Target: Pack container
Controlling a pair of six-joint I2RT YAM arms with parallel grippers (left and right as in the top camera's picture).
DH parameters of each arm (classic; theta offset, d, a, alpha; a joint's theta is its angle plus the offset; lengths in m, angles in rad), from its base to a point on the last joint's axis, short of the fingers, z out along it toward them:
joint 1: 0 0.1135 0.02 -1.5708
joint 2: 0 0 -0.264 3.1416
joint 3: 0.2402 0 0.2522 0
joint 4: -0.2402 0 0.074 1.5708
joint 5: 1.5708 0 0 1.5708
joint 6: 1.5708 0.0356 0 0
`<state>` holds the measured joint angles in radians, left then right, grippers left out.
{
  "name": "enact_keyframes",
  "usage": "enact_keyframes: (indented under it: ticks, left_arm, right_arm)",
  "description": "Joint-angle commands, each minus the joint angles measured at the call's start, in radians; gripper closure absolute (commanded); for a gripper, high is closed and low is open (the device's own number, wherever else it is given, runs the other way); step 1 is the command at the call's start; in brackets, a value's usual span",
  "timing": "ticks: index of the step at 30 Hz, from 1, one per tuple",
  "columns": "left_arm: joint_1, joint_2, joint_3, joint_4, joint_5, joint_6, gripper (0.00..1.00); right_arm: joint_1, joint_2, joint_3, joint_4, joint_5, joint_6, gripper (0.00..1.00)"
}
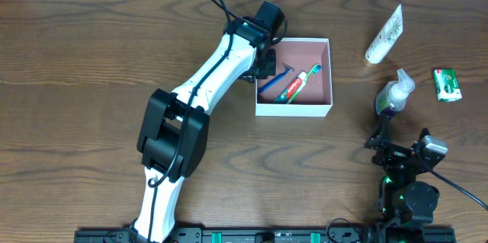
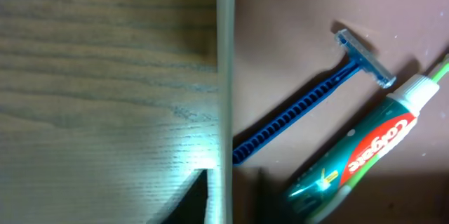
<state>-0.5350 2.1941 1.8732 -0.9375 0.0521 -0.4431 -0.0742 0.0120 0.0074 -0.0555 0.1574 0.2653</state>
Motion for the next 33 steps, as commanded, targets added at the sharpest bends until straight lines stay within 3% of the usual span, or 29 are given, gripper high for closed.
enact_keyframes:
  ticks: [1,8,18,22,26,33]
  left_arm:
    - [0.002,0.011,-0.005,0.005,0.002,0.001,0.69]
    - [0.011,-0.013,0.053,0.015,-0.006,0.052,0.66]
    - [0.055,-0.233,0.149,0.069,-0.224,0.133,0.36]
    - [0.147,-0.321,0.149,0.055,-0.384,0.132,0.18]
    - [0.297,-0.353,0.149,0.029,-0.417,0.132,0.02]
    - [0.537,-0.325,0.138,0.024,-0.416,0.132,0.02]
  right_arm:
    - [0.016,-0.006,-0.002,-0.004,0.007,-0.016,0.01]
    - [0.016,-0.006,-0.002,-0.004,0.007,-0.016,0.01]
    - [0.016,-0.006,-0.002,-0.004,0.007,-0.016,0.01]
    - [0.016,-0.006,-0.002,-0.004,0.007,-0.016,0.01]
    - [0.016,-0.006,-0.002,-0.004,0.007,-0.016,0.01]
    - [0.016,-0.006,-0.002,-0.004,0.007,-0.016,0.01]
